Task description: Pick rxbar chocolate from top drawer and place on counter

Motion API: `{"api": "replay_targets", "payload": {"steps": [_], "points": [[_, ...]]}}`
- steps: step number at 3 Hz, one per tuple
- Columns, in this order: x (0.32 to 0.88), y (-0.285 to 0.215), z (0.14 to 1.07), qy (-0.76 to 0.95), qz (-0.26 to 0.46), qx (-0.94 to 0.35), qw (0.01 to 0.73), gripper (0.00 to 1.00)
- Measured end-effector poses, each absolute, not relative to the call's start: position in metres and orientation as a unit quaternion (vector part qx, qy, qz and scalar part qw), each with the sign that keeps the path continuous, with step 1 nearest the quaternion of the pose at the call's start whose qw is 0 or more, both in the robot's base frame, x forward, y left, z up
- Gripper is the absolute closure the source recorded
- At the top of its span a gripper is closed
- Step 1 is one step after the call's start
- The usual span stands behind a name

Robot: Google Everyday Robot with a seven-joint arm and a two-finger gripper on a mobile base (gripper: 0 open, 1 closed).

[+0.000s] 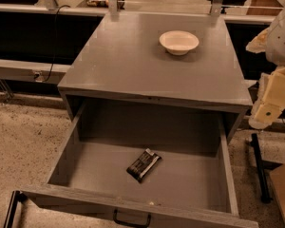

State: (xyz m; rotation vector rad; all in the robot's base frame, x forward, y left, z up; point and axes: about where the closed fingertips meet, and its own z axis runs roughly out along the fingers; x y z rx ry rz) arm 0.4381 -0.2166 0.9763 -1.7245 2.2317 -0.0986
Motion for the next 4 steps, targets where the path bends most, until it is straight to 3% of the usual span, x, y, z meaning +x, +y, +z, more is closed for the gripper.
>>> {"api": "replay_targets", "payload": {"steps": [2,3,4], "points": [[0.440,-0.210,0.976,0.764,-0.025,-0.629,0.144,0.00],[0.445,-0.174,0.949,0.693,0.013,-0.713,0.108,0.00],[0.439,-0.147,0.934,0.611,0.032,-0.782,0.118,0.00]]}}
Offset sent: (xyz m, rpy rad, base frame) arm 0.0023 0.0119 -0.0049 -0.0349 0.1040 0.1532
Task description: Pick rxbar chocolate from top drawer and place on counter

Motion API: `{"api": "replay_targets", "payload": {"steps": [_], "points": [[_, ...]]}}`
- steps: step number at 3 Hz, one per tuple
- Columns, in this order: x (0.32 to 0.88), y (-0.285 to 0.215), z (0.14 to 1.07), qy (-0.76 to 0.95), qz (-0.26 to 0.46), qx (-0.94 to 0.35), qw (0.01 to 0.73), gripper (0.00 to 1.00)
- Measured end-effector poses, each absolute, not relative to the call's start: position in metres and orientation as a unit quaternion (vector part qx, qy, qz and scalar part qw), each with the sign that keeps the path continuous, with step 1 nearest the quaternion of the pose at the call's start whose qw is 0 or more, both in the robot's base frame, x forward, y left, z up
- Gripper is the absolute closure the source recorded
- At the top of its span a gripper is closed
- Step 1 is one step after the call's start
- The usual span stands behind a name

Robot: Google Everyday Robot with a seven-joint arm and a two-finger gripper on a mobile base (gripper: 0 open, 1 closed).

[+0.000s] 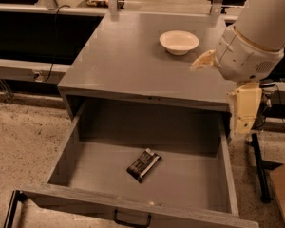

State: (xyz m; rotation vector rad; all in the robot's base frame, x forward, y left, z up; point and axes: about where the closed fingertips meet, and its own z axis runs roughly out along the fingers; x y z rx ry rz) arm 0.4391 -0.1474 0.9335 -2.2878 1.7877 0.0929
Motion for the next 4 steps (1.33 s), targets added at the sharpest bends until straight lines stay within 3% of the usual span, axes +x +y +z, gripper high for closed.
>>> {"api": "replay_targets", "payload": {"steps": [4], "points": [[0.474,-0.121,0.859,0.533,-0.078,-0.840,0.068,0.00]]}}
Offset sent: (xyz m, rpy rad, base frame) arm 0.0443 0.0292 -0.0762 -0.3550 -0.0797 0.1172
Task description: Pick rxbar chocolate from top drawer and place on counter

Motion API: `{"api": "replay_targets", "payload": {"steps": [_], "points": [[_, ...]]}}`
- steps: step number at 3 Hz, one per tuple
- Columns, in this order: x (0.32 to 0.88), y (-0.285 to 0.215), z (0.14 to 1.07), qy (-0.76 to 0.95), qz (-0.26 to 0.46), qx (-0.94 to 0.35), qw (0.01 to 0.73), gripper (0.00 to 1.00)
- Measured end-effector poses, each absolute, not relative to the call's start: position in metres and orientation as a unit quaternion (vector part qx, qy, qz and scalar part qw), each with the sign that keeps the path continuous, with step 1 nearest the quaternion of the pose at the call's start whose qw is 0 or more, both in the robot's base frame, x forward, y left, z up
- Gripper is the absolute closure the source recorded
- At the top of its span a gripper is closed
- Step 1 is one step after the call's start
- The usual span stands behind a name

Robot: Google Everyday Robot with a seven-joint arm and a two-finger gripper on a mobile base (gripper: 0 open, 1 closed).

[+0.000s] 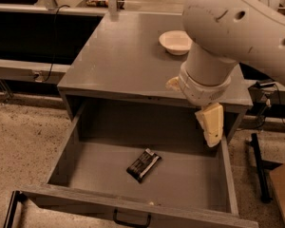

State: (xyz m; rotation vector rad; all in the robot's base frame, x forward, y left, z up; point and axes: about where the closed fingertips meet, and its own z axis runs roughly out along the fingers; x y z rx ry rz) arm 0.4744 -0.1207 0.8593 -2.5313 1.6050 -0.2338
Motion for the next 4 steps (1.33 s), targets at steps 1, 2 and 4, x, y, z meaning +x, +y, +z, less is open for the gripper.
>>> {"api": "replay_targets", "payload": {"steps": [1,2,4], "points": [[0.474,-0.114,0.851,0.520,-0.070,-0.849,0.067,0.00],[0.467,-0.090,0.812,0.495,-0.054,-0.863,0.078,0.00],[0.489,-0.025,0.721,0.434,-0.048,-0.895,0.088,0.00]]}}
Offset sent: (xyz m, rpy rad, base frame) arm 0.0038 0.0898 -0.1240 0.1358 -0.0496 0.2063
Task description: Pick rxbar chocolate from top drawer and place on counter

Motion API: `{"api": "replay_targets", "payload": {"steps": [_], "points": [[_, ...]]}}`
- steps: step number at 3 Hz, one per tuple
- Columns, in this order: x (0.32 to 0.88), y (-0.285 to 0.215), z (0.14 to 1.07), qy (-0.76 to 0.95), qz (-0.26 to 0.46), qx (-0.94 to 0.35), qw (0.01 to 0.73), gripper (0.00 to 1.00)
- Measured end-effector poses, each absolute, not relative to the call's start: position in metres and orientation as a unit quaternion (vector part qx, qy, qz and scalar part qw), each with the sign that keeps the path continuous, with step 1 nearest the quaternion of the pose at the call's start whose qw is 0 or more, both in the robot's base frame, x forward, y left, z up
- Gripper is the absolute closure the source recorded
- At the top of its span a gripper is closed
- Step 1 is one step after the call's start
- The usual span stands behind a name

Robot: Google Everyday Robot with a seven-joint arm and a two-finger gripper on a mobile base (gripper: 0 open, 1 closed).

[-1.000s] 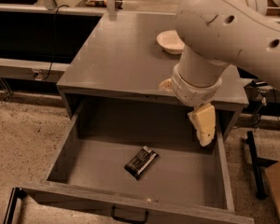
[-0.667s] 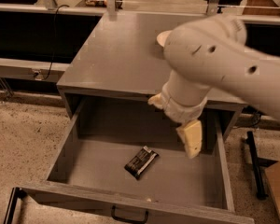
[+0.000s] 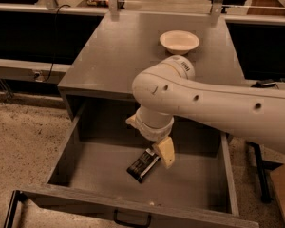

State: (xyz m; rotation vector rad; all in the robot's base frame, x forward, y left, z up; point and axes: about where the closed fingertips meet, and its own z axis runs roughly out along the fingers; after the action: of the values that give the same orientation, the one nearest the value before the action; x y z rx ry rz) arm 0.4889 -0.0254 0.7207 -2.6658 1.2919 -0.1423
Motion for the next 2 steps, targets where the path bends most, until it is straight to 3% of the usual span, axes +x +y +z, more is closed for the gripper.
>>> {"api": "replay_targets", "payload": {"steps": [2], "points": [[0.490,0.001,0.660,0.380,-0.020,-0.922,0.065,0.00]]}}
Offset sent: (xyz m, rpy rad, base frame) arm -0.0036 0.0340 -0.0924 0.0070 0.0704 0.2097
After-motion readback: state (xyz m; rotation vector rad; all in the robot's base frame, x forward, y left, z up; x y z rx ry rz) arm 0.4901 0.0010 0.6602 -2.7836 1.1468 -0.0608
